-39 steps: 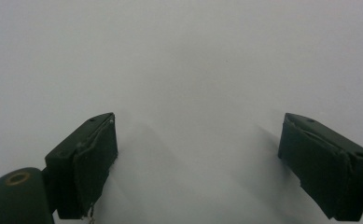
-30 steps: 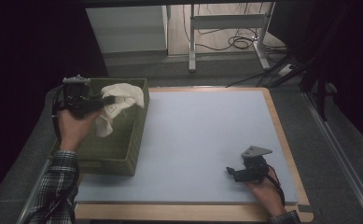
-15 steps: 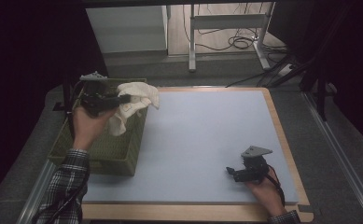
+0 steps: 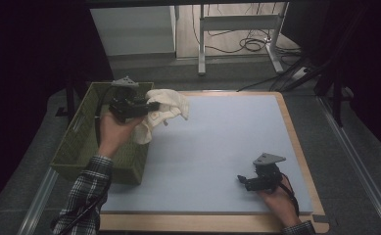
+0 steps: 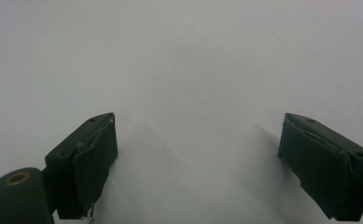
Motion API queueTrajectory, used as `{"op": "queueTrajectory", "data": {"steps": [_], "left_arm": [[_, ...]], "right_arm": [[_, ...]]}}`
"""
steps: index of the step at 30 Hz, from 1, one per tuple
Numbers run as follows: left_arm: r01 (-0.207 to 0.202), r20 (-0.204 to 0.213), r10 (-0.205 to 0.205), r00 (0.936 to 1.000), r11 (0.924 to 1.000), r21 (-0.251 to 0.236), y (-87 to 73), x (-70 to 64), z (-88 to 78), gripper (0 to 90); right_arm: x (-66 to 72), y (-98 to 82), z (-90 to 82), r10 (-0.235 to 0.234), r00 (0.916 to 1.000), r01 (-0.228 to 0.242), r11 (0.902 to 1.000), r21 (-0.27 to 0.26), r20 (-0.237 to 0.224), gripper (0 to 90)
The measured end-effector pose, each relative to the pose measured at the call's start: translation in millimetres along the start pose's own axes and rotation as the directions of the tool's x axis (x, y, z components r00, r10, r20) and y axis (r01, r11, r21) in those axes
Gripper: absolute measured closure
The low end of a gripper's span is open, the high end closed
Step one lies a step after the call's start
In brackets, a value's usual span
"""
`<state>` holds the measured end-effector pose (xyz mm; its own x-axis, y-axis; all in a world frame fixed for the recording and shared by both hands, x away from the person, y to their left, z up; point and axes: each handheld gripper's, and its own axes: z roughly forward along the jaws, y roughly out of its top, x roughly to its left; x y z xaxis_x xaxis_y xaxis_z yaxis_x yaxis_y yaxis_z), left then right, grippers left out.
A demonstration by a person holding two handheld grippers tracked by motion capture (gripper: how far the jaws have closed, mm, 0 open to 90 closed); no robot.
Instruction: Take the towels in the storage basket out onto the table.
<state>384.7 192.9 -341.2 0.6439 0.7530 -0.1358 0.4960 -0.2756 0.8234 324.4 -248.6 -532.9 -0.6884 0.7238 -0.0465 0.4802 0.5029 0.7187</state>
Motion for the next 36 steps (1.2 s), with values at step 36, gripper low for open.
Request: {"op": "queueTrajectory", "data": {"steps": [36], "left_arm": [[-0.145, 0.143, 0.133, 0.9808, 0.9865, 0.076, -37.8, -84.5, 127.8, 70.1]], "right_arm": [[-0.1, 0.0, 0.0, 0.001, 1.0, -0.001, 1.0, 0.001, 0.001, 11.9]]}}
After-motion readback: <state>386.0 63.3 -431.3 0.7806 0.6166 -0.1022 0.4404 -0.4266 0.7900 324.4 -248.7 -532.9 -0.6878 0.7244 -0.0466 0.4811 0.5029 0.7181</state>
